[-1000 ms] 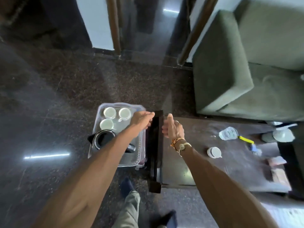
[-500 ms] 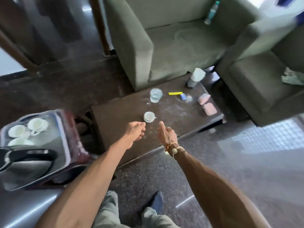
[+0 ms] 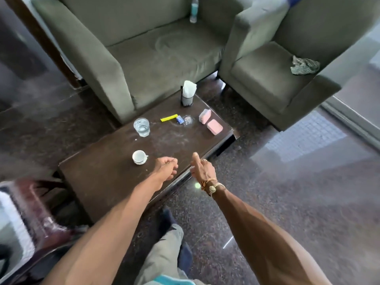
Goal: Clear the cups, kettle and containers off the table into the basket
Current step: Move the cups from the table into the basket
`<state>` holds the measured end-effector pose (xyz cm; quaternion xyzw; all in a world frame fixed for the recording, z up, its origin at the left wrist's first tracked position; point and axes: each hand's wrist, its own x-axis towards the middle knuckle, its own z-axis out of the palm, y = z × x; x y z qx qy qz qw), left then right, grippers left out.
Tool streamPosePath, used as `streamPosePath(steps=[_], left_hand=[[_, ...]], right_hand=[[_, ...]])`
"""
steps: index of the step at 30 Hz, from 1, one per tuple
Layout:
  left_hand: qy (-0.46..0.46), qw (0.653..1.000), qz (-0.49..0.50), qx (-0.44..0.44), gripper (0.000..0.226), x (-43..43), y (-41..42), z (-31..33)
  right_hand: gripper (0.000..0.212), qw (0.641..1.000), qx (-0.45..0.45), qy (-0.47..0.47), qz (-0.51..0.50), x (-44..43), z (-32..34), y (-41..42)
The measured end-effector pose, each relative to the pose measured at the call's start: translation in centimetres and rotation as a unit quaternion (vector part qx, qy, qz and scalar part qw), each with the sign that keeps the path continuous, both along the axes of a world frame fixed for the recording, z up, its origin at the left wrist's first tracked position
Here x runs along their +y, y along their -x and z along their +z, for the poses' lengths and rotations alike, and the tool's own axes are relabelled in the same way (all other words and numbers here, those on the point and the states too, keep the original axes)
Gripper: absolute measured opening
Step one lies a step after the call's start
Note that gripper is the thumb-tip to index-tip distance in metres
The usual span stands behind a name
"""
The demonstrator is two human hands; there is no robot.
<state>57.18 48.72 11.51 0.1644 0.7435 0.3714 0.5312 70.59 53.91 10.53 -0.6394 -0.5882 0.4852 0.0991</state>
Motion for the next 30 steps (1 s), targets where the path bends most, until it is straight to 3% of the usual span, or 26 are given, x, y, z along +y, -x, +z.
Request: streamPosePath(steps=[4,18,26,30], left_hand=[[0.010,1.000,0.008,0.001,0.017,2.8,0.6,-0.6],[0.026,0.998,0.053,-0.010,0.010,8.9,5.9,-0.2],[0.083,0.971,0.220,-0.040,0.009,5.3,9.0,-4.4],[0.117,0.940,0.318,-0.040,0.013,2.8,9.9,-5.8]], right_hand=[[0.093,1.000,-0.008,0.014,0.001,2.1,-0.7,0.2],[0.090,0.999,0.002,0.007,0.038,11.0,-1.4,7.3],[0.098,0.981,-0.048,0.061,0.178,11.2,-6.8,12.1],[0.089,0.957,-0.067,0.093,0.266,11.0,-6.9,14.9]])
